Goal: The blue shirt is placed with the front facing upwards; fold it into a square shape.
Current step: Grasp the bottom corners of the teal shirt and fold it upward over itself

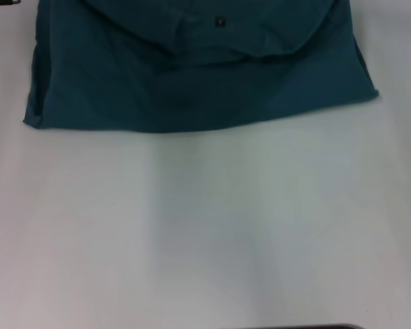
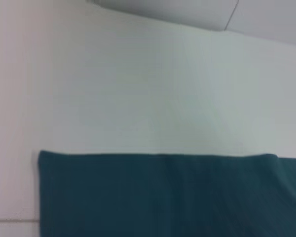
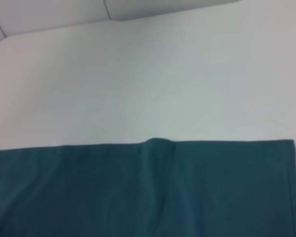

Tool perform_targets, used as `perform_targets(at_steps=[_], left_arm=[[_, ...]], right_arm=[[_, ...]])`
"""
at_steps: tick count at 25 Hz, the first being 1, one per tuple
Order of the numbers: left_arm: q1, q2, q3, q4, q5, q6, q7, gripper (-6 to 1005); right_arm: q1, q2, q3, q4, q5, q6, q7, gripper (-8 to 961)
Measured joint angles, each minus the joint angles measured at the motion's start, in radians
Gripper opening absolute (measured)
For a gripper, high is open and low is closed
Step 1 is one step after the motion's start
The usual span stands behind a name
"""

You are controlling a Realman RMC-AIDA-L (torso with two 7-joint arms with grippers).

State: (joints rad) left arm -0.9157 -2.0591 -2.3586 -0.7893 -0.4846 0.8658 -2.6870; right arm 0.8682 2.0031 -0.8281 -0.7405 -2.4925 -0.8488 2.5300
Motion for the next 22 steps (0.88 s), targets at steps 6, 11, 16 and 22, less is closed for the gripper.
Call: perform_targets(at_steps=[6, 11, 16, 22], left_arm=[[0.0, -0.001, 0.026, 0.006, 0.0, -0.035, 0.001, 22], [-0.006, -0.001, 0.035, 0.007, 0.0, -0.054, -0.002, 23], [-0.013, -0.001, 0.066, 0.033, 0.001, -0.068, 0.005, 24], [-0.009, -0.004, 0.1, 0.046, 0.002, -0.079, 0.002, 26]], right_arm=[[0.003, 0.004, -0.001, 0.0, 0.0, 0.03, 0.0, 55], [0.004, 0.005, -0.003, 0.001, 0.0, 0.065, -0.003, 57], [0.009, 0.008, -0.051, 0.032, -0.001, 0.086, -0.009, 59], [0.011, 0.005, -0.103, 0.071, -0.023, 0.103, -0.011, 61]])
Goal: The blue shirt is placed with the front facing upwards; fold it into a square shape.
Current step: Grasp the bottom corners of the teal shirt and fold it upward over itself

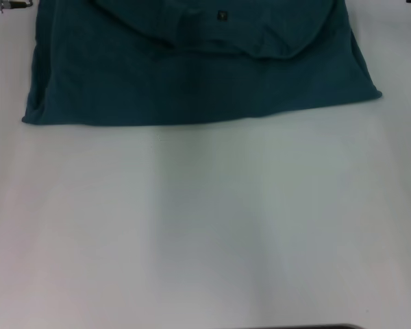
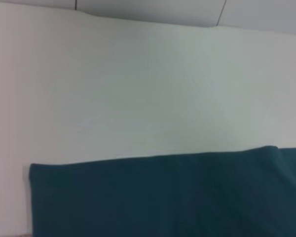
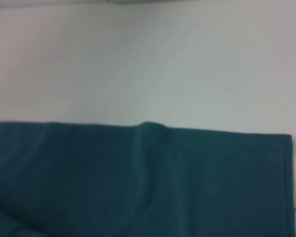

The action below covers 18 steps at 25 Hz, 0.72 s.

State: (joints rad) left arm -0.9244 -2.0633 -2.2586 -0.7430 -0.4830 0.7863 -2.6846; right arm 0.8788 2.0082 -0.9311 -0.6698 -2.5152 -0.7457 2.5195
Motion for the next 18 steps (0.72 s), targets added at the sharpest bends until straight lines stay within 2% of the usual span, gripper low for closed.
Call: perform_targets(at_steps=[5, 10, 14, 17, 18], left_arm=[[-0.018, 0.014, -0.002, 0.039, 0.001, 0.016, -0.011, 27], [-0.014, 0.015, -0.006, 0.035, 0.002, 0.023, -0.014, 176], [-0.002, 0.017, -0.009, 0.03, 0.002, 0.033, -0.021, 350], [0.012, 0.013, -0.01, 0.011, 0.001, 0.039, -0.027, 472], [0.017, 0.01, -0.01, -0.001, 0.0, 0.045, -0.029, 498]], right_arm=[[0.021, -0.008, -0.004, 0.022, -0.074, -0.011, 0.027, 63], [0.026, -0.014, -0.001, 0.019, -0.118, -0.021, 0.058, 65], [0.026, -0.036, 0.001, 0.027, -0.122, -0.042, 0.095, 66], [0.024, -0.059, 0.002, 0.033, -0.123, -0.079, 0.127, 298], [0.021, -0.066, 0.006, 0.032, -0.122, -0.101, 0.139, 346]])
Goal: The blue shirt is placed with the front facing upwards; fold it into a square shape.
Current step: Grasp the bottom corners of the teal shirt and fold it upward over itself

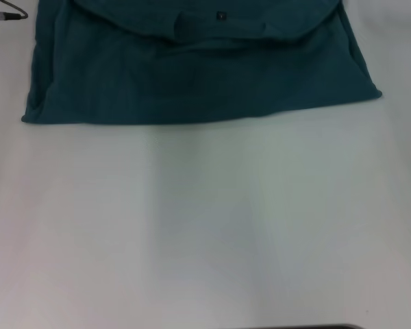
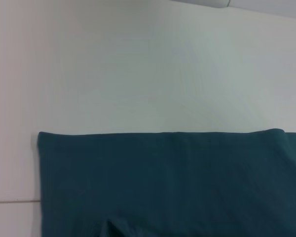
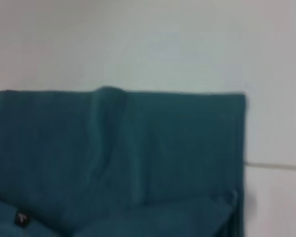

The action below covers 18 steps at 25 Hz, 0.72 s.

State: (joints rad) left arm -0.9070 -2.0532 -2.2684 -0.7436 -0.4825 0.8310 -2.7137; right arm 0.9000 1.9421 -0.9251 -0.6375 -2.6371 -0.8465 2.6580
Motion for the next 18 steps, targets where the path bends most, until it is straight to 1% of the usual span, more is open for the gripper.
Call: perform_targets(at_steps=[2, 4, 5, 6, 7, 9, 10, 13, 15, 16, 17, 18], left_arm=[[0.019, -0.009, 0.0, -0.04, -0.006, 0.022, -0.004, 549], [0.049, -0.023, -0.004, -0.099, -0.017, 0.052, -0.004, 600], [0.069, -0.032, -0.009, -0.139, -0.032, 0.074, -0.002, 626], [0.104, -0.043, -0.017, -0.19, -0.071, 0.106, 0.009, 652], [0.133, -0.047, -0.023, -0.229, -0.119, 0.136, 0.024, 658], [0.18, -0.043, -0.032, -0.271, -0.209, 0.191, 0.054, 670], [0.203, -0.037, -0.037, -0.288, -0.257, 0.221, 0.067, 676], [0.25, 0.011, -0.078, -0.277, -0.404, 0.347, 0.089, 685], [0.268, 0.047, -0.134, -0.225, -0.487, 0.443, 0.093, 680], [0.273, 0.059, -0.159, -0.2, -0.509, 0.475, 0.096, 677], [0.279, 0.074, -0.196, -0.156, -0.538, 0.517, 0.105, 674], [0.284, 0.086, -0.23, -0.116, -0.559, 0.547, 0.116, 674]], right_arm=[[-0.007, -0.014, 0.027, -0.007, 0.006, -0.057, 0.01, 443], [-0.021, -0.027, 0.095, -0.016, 0.038, -0.144, -0.012, 540], [-0.039, -0.032, 0.147, -0.026, 0.084, -0.201, -0.052, 573], [-0.059, -0.035, 0.192, -0.033, 0.128, -0.251, -0.094, 605], [-0.095, -0.036, 0.248, -0.048, 0.222, -0.32, -0.164, 638], [-0.172, -0.037, 0.322, -0.06, 0.394, -0.423, -0.267, 703], [-0.213, -0.037, 0.339, -0.062, 0.483, -0.474, -0.311, 703], [-0.333, -0.037, 0.364, -0.063, 0.679, -0.583, -0.406, 704], [-0.402, -0.034, 0.378, -0.06, 0.769, -0.637, -0.466, 704], [-0.465, -0.028, 0.397, -0.054, 0.837, -0.684, -0.537, 703], [-0.465, -0.028, 0.397, -0.054, 0.837, -0.684, -0.537, 701], [-0.492, -0.025, 0.409, -0.05, 0.86, -0.703, -0.572, 700]])
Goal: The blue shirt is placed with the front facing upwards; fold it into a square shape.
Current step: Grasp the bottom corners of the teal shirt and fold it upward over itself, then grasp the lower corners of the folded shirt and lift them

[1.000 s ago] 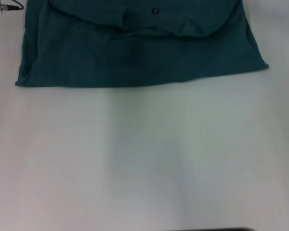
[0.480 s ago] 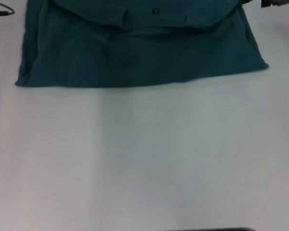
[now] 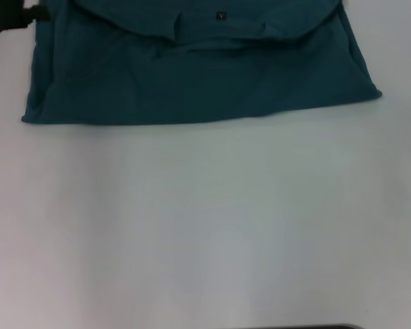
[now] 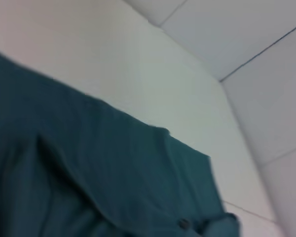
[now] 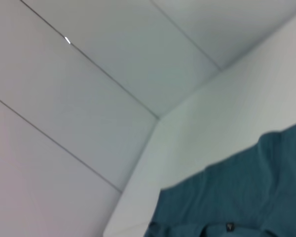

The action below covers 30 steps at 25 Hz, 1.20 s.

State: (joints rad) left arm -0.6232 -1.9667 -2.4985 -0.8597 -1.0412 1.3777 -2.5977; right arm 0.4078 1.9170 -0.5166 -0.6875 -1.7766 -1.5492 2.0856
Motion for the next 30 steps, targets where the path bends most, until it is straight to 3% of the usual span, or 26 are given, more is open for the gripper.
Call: perform_targets(at_steps=[4, 6, 10, 19, 26, 30], left_arm=[[0.014, 0.056, -0.077, 0.183, -0.022, 0.043, 0.044, 674], [0.028, 0.067, -0.077, 0.237, -0.019, 0.026, 0.054, 674], [0.07, 0.052, -0.073, 0.253, -0.016, -0.037, 0.097, 674], [0.128, -0.021, -0.07, 0.277, 0.014, -0.215, 0.104, 673], [0.11, -0.025, -0.063, 0.275, 0.022, -0.247, 0.165, 673], [0.083, -0.001, -0.014, 0.274, 0.055, -0.247, 0.2, 673]], right_arm=[[-0.068, 0.011, 0.043, 0.024, 0.036, -0.041, -0.061, 695], [-0.083, 0.013, 0.049, 0.029, 0.034, -0.047, -0.07, 692], [-0.088, 0.014, 0.042, 0.031, 0.018, -0.049, -0.075, 687], [-0.068, 0.026, 0.051, 0.035, -0.013, -0.026, -0.075, 687], [-0.063, 0.025, 0.048, 0.037, -0.013, -0.017, -0.075, 687], [-0.064, 0.026, 0.043, 0.037, -0.019, -0.014, -0.077, 687]])
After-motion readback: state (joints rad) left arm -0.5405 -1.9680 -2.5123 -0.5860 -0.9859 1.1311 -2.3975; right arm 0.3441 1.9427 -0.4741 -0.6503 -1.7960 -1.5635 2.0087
